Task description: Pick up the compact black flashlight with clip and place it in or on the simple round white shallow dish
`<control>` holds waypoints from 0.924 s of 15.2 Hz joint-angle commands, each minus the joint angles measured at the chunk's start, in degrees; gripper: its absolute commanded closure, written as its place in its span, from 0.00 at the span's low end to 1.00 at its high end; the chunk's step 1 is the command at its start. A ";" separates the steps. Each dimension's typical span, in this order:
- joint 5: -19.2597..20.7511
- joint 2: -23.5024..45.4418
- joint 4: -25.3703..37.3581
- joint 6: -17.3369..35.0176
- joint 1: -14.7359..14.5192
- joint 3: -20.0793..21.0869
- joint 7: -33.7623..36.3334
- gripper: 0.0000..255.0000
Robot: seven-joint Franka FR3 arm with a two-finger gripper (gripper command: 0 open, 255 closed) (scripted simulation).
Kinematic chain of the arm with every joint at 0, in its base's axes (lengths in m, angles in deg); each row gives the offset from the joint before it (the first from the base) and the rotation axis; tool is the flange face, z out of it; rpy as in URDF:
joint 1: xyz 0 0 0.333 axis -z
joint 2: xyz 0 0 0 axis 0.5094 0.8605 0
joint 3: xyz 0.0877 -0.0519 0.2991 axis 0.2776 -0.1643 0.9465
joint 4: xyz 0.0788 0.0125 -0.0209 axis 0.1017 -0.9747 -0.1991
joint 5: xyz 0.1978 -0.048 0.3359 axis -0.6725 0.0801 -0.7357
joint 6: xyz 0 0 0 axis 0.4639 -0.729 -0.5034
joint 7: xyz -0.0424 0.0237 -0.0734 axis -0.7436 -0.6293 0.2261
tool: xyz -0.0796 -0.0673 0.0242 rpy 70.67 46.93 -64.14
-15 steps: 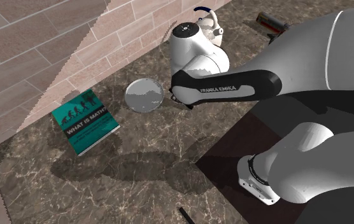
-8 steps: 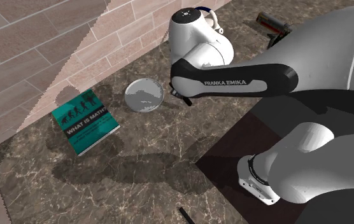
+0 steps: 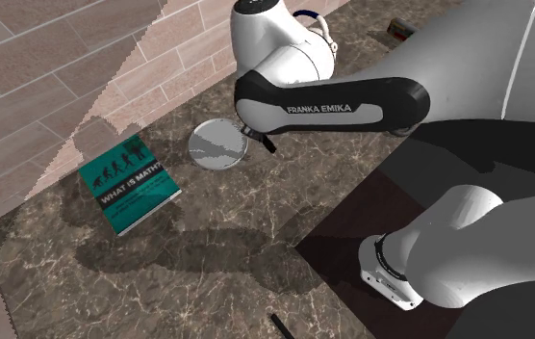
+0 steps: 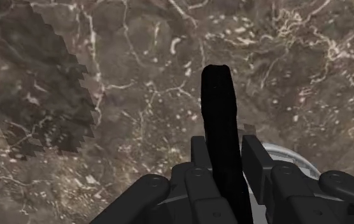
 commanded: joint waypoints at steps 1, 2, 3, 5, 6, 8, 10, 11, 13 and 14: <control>0.02 4.00 4.60 -0.66 -0.50 0.75 1.28 1.00; 0.10 6.06 6.95 -0.95 -0.74 1.08 1.90 1.00; 0.21 8.12 9.36 -1.31 -0.98 1.40 2.51 1.00; 0.50 12.26 14.39 -2.21 -1.49 1.96 3.72 1.00; 0.67 14.35 17.01 -2.75 -1.77 2.19 4.30 1.00; 1.06 18.57 22.51 -4.04 -2.35 2.61 5.44 1.00; 1.50 22.91 28.39 -5.61 -2.99 2.95 6.51 1.00; 1.53 23.27 28.88 -5.75 -3.05 2.96 6.58 1.00; 1.58 23.73 27.93 -4.34 -3.07 2.94 6.63 1.00; 1.61 23.97 27.48 -3.65 -3.07 2.93 6.65 1.00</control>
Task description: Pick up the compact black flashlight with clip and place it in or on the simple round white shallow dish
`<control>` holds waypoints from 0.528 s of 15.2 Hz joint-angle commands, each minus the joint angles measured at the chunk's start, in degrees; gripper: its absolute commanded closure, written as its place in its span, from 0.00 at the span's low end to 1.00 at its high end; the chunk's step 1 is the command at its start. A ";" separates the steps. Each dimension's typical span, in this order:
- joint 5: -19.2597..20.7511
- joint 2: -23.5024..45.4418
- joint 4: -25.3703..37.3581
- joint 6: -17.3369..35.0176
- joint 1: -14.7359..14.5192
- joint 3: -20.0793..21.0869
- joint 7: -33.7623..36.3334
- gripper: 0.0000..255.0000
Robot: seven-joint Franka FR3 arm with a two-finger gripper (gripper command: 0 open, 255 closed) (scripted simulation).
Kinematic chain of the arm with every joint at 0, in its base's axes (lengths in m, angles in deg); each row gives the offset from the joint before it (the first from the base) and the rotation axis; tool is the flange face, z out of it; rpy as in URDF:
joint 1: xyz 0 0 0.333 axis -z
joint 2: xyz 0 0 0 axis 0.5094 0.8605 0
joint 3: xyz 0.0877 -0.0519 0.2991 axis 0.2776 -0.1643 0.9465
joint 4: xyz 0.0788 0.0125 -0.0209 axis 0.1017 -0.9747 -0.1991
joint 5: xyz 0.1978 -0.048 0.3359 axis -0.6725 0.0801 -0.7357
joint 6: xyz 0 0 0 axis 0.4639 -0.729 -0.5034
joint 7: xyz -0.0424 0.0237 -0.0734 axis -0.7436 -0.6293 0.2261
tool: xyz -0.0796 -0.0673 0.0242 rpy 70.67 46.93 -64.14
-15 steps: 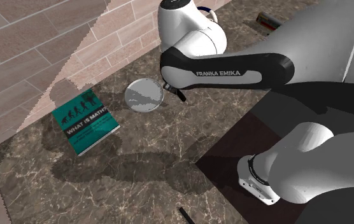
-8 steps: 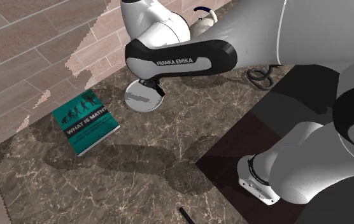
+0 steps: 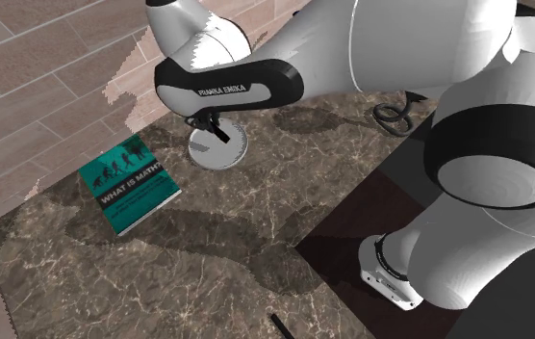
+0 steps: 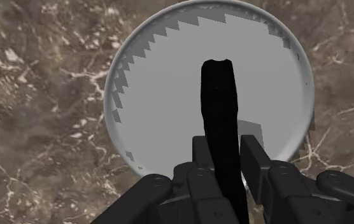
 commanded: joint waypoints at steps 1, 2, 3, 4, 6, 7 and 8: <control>0.08 0.61 -0.68 1.30 -0.07 0.01 0.15 1.00; 0.12 0.88 -1.10 1.99 -0.08 0.00 0.18 1.00; 0.15 1.16 -1.50 2.67 -0.08 -0.01 0.20 1.00; 0.19 1.46 -1.90 3.36 -0.09 -0.02 0.23 1.00; 0.27 2.08 -2.64 4.72 -0.10 -0.04 0.29 1.00; 0.31 2.40 -3.00 5.40 -0.11 -0.05 0.31 1.00; 0.35 2.73 -3.34 6.07 -0.12 -0.07 0.34 1.00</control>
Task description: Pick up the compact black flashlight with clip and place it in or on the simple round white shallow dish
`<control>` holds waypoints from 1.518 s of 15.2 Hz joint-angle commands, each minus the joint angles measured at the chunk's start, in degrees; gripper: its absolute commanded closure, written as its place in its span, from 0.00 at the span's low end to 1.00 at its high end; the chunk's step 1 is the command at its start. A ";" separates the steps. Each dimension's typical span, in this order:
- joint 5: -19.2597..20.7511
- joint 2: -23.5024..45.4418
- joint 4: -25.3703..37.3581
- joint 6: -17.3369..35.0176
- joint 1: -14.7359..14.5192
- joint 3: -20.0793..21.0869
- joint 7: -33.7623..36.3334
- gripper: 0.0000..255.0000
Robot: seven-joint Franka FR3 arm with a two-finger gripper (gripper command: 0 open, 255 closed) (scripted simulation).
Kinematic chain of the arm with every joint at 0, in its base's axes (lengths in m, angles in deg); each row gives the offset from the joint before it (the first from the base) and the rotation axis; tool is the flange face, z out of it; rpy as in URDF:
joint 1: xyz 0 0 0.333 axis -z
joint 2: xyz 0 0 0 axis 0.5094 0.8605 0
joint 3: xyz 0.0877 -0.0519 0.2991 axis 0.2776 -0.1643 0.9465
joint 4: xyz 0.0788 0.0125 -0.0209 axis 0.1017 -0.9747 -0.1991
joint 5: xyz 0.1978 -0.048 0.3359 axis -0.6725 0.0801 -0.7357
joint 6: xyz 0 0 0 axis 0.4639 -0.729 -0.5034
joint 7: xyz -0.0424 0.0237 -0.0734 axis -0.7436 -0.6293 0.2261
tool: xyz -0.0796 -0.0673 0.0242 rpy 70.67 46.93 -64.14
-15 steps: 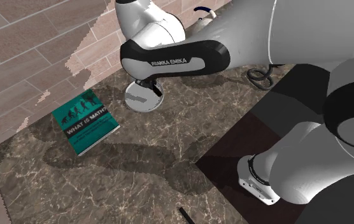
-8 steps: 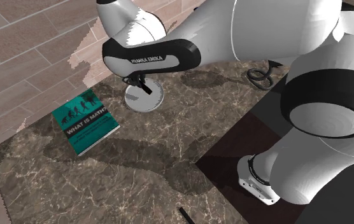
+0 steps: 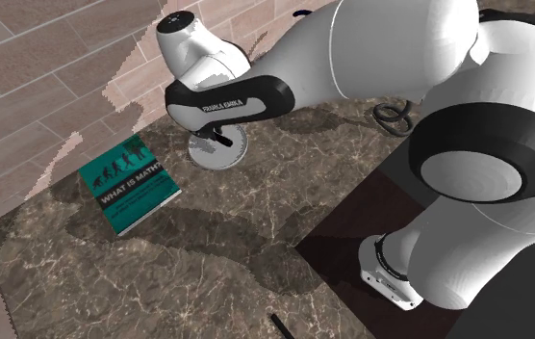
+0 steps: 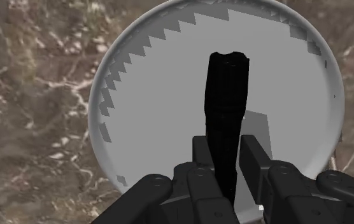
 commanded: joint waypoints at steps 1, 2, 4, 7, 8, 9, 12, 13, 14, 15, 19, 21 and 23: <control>0.09 0.63 -0.63 1.29 -0.07 0.00 0.14 1.00; 0.15 1.06 -1.01 2.10 -0.08 -0.02 0.17 1.00; 0.15 1.06 -1.01 2.10 -0.08 -0.02 0.17 1.00; 0.15 1.06 -1.01 2.10 -0.08 -0.02 0.17 1.00; 0.15 1.06 -1.01 2.10 -0.08 -0.02 0.17 1.00; 0.15 1.06 -1.01 2.10 -0.08 -0.02 0.17 1.00; 0.15 1.06 -1.01 2.10 -0.08 -0.02 0.17 0.00; 0.15 1.06 -1.01 2.10 -0.08 -0.02 0.18 0.00; 0.15 1.06 -1.01 2.10 -0.08 -0.02 0.17 0.00; 0.15 1.06 -1.01 2.10 -0.08 -0.02 0.17 0.00; -0.22 -1.87 2.51 -4.34 -0.02 0.11 -0.06 0.00; -0.22 -1.88 2.51 -4.34 -0.02 0.11 -0.06 0.00; -0.22 -1.87 2.51 -4.34 -0.02 0.11 -0.06 0.00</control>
